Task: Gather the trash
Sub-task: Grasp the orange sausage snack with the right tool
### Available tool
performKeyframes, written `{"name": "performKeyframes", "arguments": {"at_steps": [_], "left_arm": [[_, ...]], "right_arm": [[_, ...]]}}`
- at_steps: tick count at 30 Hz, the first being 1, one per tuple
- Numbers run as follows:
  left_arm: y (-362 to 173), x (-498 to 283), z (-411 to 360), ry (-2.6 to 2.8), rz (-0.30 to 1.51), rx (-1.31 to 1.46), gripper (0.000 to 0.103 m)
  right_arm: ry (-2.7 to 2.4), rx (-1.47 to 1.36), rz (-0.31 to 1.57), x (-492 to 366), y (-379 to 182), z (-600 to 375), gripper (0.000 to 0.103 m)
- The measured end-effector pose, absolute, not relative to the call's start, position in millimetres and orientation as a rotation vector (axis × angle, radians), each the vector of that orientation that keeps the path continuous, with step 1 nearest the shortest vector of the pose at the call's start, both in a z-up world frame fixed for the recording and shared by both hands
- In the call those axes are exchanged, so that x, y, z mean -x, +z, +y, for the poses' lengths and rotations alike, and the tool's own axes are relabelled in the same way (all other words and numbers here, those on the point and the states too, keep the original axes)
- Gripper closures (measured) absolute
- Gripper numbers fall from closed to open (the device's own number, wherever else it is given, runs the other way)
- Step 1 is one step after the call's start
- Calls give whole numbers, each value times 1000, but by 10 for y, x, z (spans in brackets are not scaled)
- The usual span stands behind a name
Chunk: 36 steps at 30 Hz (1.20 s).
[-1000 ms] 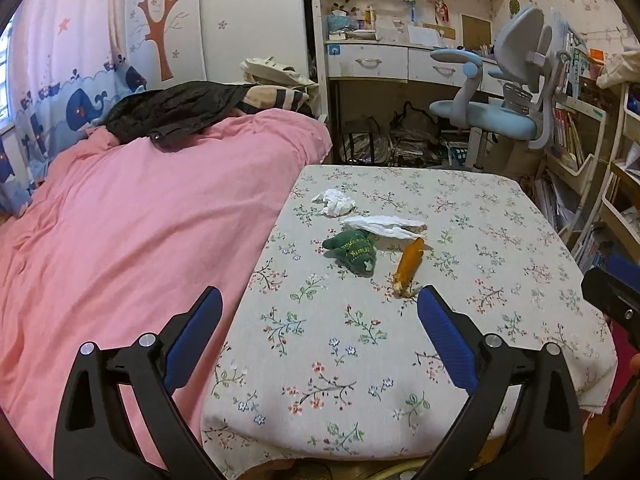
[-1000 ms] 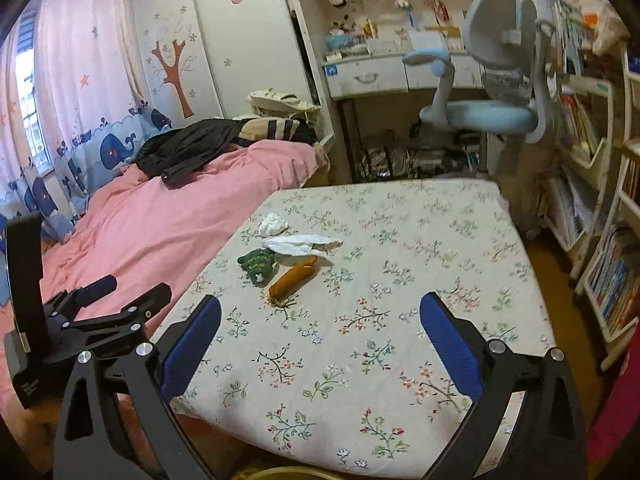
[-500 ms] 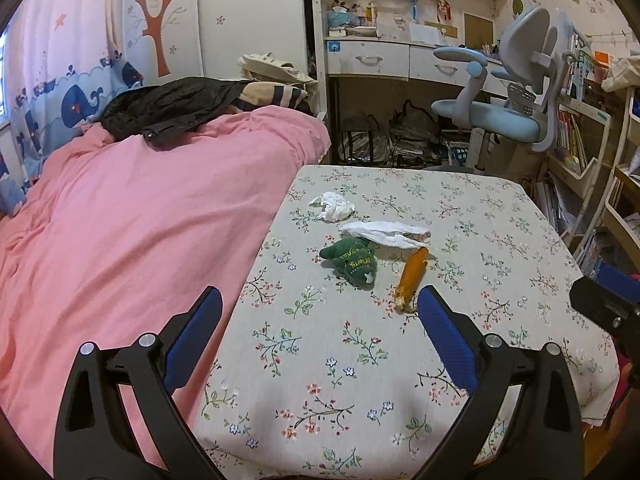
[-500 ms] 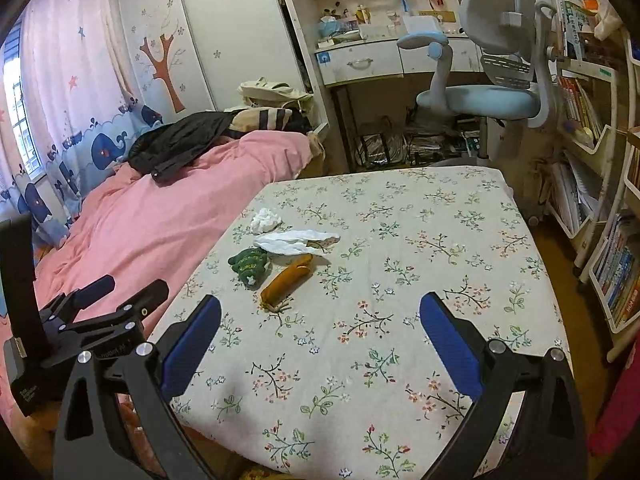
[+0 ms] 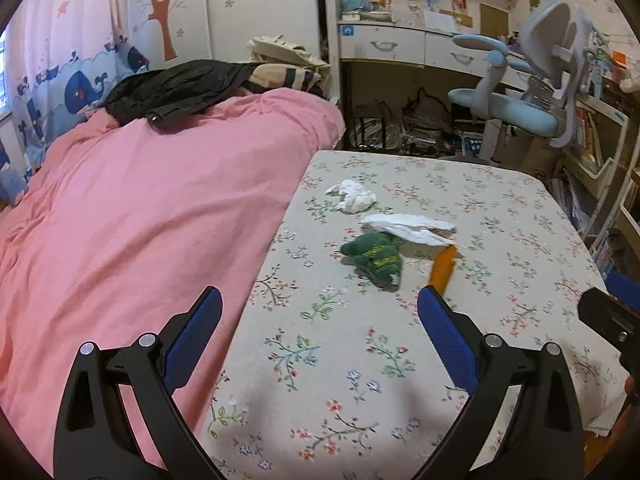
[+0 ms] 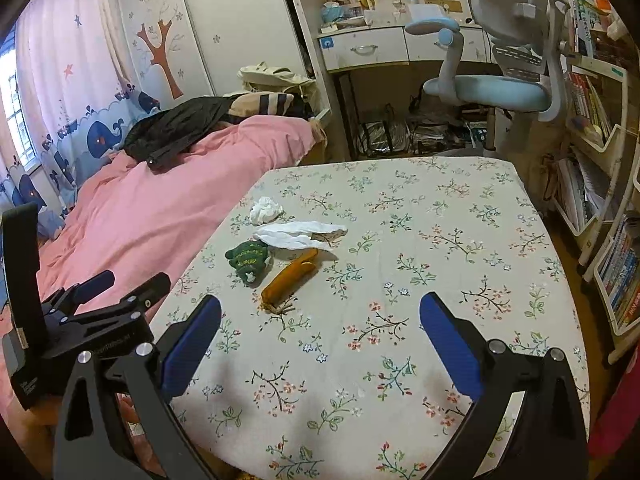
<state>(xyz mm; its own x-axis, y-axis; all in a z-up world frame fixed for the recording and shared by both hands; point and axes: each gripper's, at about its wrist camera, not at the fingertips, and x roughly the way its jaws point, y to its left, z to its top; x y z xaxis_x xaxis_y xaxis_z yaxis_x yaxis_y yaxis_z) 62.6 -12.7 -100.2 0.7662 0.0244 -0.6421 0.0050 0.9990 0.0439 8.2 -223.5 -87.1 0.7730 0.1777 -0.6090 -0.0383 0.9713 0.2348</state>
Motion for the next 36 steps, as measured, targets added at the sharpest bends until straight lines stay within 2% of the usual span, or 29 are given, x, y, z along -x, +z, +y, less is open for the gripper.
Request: {"name": "performKeyframes", "arguments": {"at_steps": [13, 29, 32, 36], "left_arm": [[-1129, -971, 180, 51, 750, 57, 9], [-1172, -1179, 205, 59, 758, 76, 9], [-1179, -1211, 189, 57, 761, 71, 9], [-1190, -1248, 163, 52, 761, 61, 9]], "right_arm": [[139, -184, 780, -622, -1166, -1935, 7], [140, -162, 841, -975, -1413, -1799, 8], [150, -150, 849, -1013, -1445, -1752, 10], [164, -132, 871, -1053, -1489, -1716, 24]]}}
